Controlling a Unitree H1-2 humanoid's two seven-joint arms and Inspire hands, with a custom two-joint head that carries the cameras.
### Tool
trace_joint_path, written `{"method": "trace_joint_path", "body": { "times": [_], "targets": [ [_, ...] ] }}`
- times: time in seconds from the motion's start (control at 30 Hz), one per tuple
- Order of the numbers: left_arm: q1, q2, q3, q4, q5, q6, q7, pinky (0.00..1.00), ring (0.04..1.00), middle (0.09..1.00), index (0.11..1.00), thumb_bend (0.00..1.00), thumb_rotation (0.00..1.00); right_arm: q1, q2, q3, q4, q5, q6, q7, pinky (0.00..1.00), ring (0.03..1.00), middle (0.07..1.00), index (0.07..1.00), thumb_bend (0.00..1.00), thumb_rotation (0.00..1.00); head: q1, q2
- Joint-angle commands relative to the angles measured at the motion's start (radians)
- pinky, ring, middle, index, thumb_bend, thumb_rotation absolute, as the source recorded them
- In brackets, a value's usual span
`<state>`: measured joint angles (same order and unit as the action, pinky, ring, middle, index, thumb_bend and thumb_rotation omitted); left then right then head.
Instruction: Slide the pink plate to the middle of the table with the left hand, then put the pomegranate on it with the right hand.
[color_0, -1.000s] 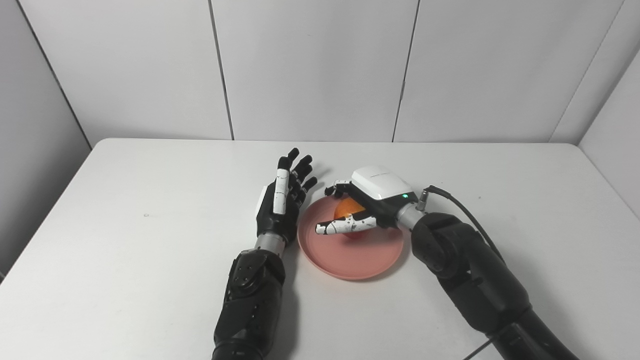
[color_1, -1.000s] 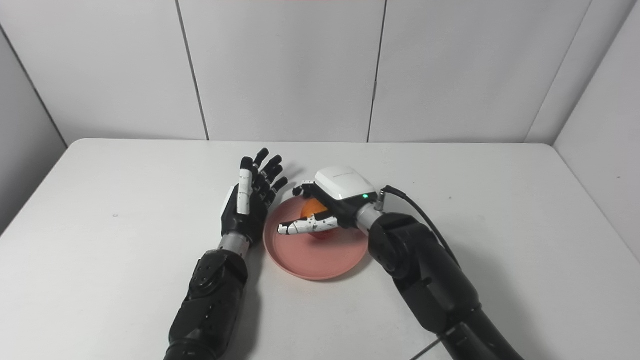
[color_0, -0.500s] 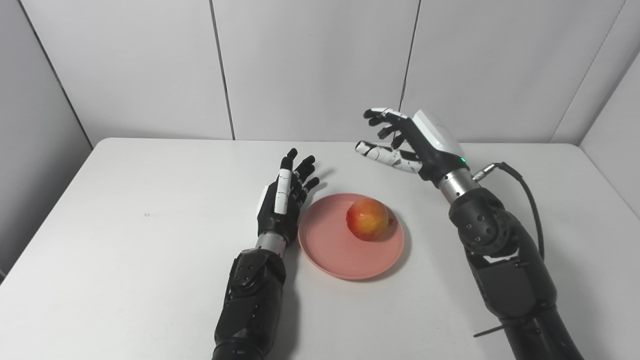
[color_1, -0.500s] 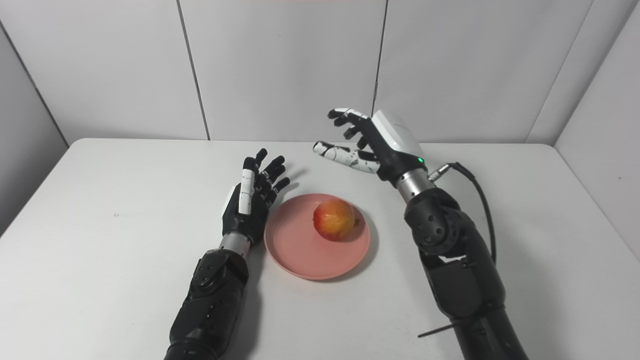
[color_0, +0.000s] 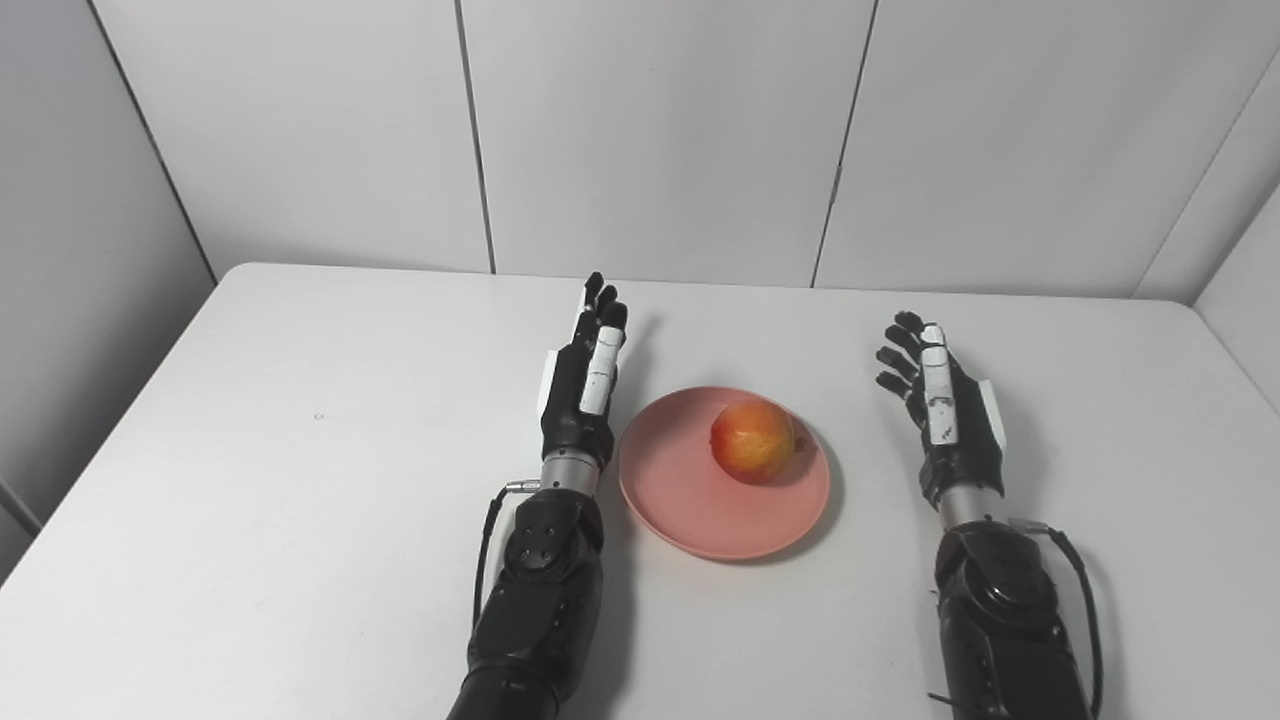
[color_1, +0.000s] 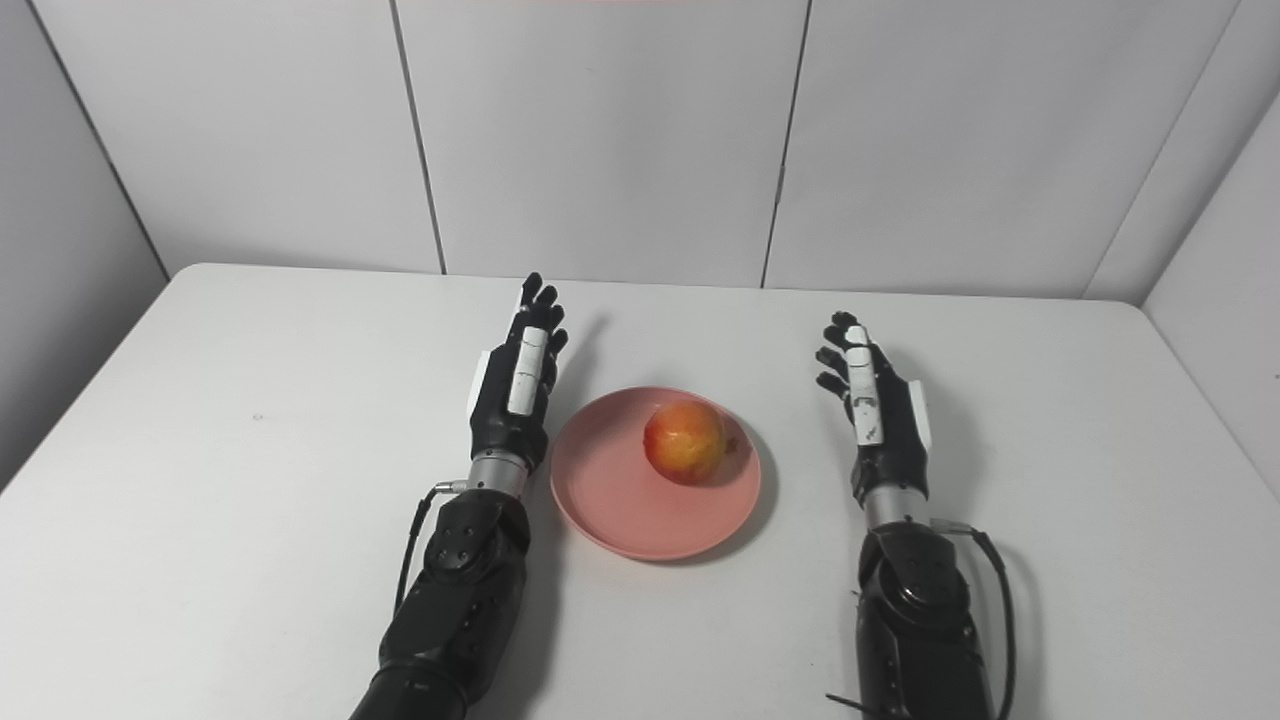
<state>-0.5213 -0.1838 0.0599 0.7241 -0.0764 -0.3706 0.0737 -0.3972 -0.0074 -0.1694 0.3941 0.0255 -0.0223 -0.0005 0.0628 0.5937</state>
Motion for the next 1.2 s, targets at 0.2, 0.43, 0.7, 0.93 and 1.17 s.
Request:
{"method": "trace_joint_path", "body": {
  "times": [0.2,0.43,0.7,0.93,1.17],
  "targets": [
    [0.07,0.0,-0.02,0.005,0.102,0.067,0.126,1.0,1.0,1.0,1.0,0.85,0.92,-0.02,0.017,0.022,0.125,0.076,-0.101,0.029,1.0,0.919,0.921,0.913,0.88,1.0,0.045,-0.018],
    [0.086,0.025,-0.026,-0.035,0.099,0.137,0.129,1.0,1.0,1.0,1.0,0.83,0.93,-0.038,0.041,0.034,0.231,0.099,-0.152,0.029,0.97,0.903,0.916,0.895,0.88,1.0,0.015,-0.019],
    [0.108,0.071,-0.031,-0.061,0.097,0.204,0.1,1.0,1.0,1.0,1.0,0.91,0.95,-0.035,0.032,0.104,0.259,0.004,-0.199,-0.008,1.0,0.98,0.945,0.909,0.83,1.0,-0.03,-0.031],
    [0.114,0.088,-0.02,-0.072,0.081,0.21,0.081,1.0,1.0,1.0,1.0,0.9,0.93,-0.036,0.04,0.129,0.261,-0.005,-0.196,-0.007,1.0,1.0,0.985,0.926,0.85,1.0,-0.05,-0.04],
    [0.106,0.096,-0.012,-0.041,0.068,0.145,0.073,1.0,1.0,1.0,1.0,0.9,0.94,-0.039,0.055,0.125,0.284,0.012,-0.219,-0.005,1.0,1.0,0.98,0.942,0.87,1.0,-0.066,-0.05]
  ]
}}
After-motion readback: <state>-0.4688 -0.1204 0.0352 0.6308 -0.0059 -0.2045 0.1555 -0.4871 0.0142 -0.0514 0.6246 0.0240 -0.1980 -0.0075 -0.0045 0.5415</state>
